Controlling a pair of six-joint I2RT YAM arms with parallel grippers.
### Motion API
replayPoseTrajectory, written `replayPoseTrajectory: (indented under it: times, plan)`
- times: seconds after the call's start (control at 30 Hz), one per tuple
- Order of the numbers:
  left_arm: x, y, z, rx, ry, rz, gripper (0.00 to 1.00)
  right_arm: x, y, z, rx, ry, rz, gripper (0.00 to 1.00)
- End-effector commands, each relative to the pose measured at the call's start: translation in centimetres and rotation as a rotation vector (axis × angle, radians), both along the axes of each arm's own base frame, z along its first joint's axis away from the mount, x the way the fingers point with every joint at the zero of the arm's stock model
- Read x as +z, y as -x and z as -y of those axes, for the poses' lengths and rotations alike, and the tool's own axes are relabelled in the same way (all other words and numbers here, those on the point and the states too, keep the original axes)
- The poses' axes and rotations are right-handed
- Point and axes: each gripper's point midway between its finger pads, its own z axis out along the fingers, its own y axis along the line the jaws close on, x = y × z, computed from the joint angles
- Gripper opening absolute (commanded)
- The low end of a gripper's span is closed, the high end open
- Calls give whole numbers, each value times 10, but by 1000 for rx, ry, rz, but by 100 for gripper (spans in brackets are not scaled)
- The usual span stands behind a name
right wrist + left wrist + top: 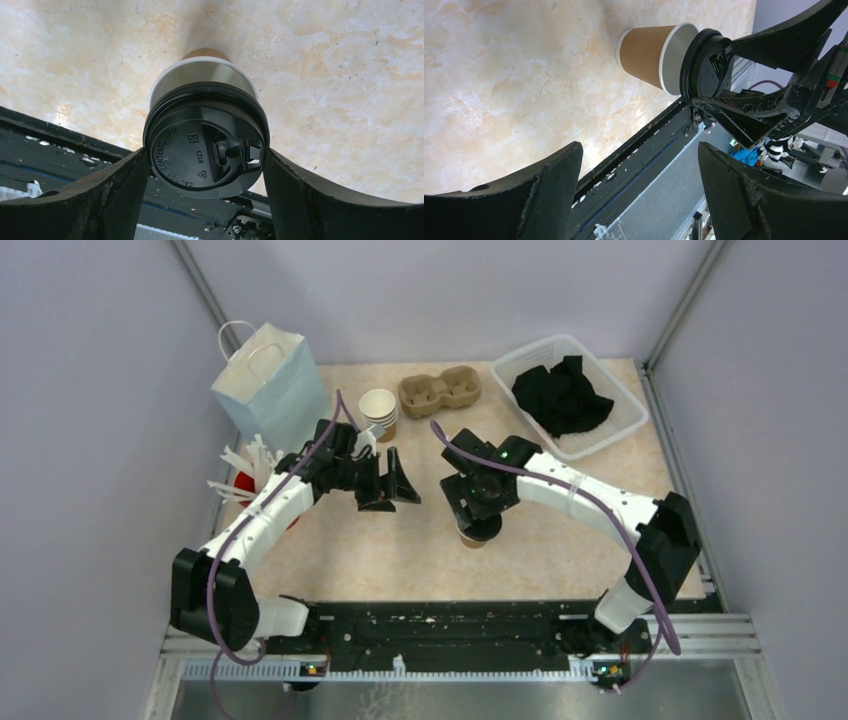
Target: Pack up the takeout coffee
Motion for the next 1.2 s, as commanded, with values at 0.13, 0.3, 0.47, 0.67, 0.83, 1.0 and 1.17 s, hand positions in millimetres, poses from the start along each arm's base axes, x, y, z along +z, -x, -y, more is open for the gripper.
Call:
replayPoseTrajectory:
  times: [0.13,0.3,0.47,0.67,0.83,1.0,1.17]
  plan:
    - [5,-6,1,-34,-10,54,91,-8,-8,-10,1,-23,28,79]
    - [3,-6,0,-35,-18,50,91,-13,-8,-9,4,-18,26,79]
    - [2,-7,0,-38,-21,49,91,-16,-9,-10,4,-14,25,79]
    - [1,-7,0,-45,-24,48,91,-20,-9,-11,7,-9,18,80]
    - [0,-6,-1,-50,-32,50,91,-22,-7,-9,4,-4,7,80]
    - [-2,-6,-1,-55,-34,46,91,-23,-6,-8,0,3,6,80]
    - [-2,-6,-1,-59,-33,47,91,-24,-7,-10,-2,-9,8,81]
